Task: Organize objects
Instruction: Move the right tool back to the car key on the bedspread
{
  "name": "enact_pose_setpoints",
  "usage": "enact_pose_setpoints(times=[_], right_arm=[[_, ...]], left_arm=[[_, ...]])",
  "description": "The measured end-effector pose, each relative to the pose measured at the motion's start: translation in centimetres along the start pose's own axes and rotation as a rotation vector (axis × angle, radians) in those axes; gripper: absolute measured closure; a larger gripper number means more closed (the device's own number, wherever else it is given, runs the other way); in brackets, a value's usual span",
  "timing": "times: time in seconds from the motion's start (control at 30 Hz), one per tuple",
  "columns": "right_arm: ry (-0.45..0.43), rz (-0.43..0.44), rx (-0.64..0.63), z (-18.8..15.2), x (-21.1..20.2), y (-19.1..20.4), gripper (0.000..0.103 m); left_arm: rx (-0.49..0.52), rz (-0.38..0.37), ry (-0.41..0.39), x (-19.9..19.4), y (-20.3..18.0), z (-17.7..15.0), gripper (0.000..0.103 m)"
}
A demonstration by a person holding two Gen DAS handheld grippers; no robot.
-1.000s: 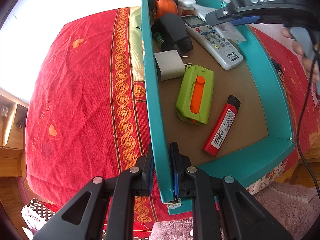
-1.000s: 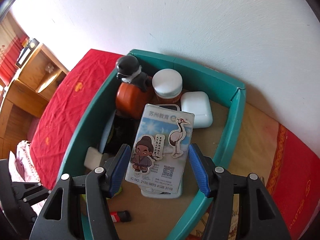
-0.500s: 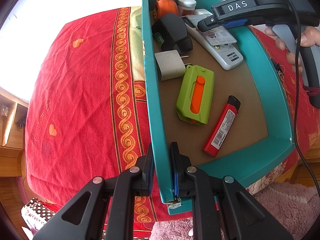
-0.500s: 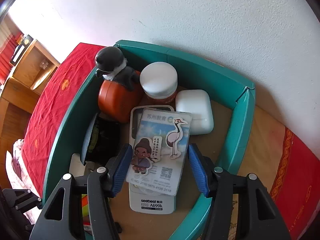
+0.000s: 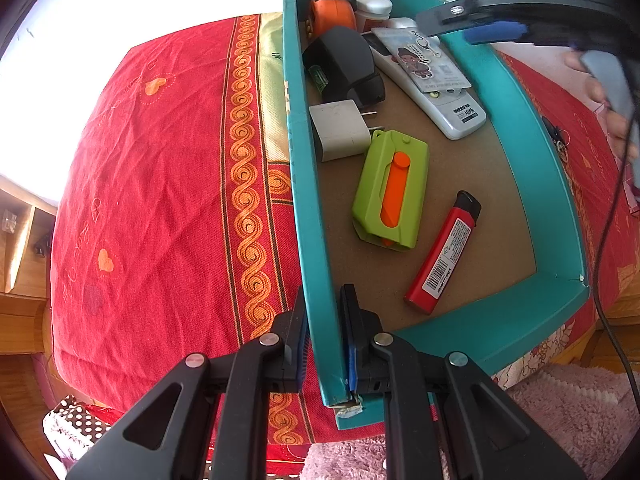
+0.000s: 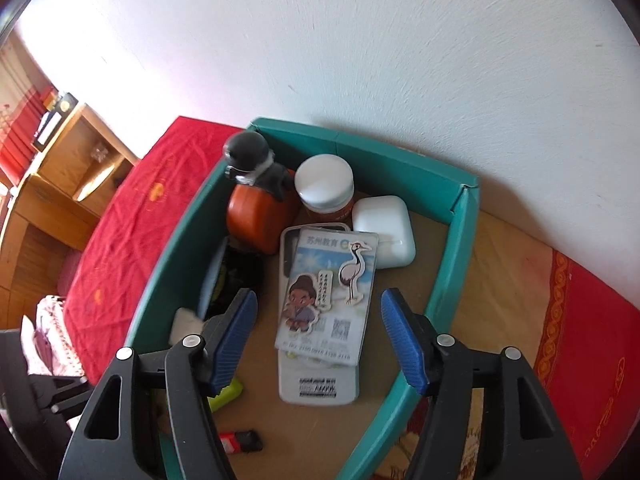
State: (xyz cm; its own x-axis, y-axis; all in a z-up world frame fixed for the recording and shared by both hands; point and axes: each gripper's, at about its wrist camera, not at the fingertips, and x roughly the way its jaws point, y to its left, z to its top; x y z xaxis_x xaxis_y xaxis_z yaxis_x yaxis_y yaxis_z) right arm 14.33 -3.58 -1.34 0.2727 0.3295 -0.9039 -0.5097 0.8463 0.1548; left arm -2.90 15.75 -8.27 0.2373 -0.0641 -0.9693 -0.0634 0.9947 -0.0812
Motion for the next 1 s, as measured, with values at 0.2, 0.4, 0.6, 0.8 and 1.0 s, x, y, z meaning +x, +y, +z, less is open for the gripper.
enact_pose_setpoints(times=[0.2, 0.4, 0.6, 0.8, 1.0], right_arm=[[-0.055, -0.017, 0.018, -2.6, -3.6, -1.0, 0.037], [-0.048, -0.076, 0.090, -6.1, -5.2, -4.5, 0.036], [-0.008, -0.134, 0.218, -9.9, -5.2, -9.4, 0.036], [0.012, -0.157, 0.314, -12.4, -5.2, -12.7, 0.036], [0.024, -0.150, 0.402, -13.7, -4.6, -15.1, 0.036]], left_arm=[[0.000, 0.000, 0.000, 0.0, 0.0, 0.0, 0.091], [0.000, 0.000, 0.000, 0.0, 0.0, 0.0, 0.091], [0.001, 0.001, 0.000, 0.0, 0.0, 0.0, 0.091], [0.001, 0.001, 0.000, 0.0, -0.1, 0.0, 0.091], [-0.003, -0.002, -0.004, 0.0, 0.0, 0.0, 0.091]])
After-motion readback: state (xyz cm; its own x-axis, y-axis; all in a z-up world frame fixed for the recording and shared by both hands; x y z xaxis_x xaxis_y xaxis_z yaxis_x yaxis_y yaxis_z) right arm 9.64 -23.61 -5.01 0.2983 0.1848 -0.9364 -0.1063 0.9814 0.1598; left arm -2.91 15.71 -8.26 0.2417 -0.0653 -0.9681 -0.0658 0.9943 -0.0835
